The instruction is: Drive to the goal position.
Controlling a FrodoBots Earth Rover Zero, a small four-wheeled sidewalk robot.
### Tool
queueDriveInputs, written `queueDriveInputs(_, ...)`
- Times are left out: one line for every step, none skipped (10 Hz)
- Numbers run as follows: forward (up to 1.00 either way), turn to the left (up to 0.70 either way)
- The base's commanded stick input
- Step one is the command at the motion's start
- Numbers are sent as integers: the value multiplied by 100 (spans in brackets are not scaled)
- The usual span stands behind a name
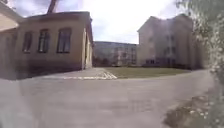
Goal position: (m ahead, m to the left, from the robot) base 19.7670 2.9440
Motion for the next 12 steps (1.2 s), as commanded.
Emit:
queueDriveInputs(70, 4)
queueDriveInputs(70, 5)
queueDriveInputs(70, 7)
queueDriveInputs(70, 10)
queueDriveInputs(70, 14)
queueDriveInputs(70, 3)
queueDriveInputs(70, 3)
queueDriveInputs(70, 3)
queueDriveInputs(70, 3)
queueDriveInputs(70, 3)
queueDriveInputs(70, 8)
queueDriveInputs(70, 12)
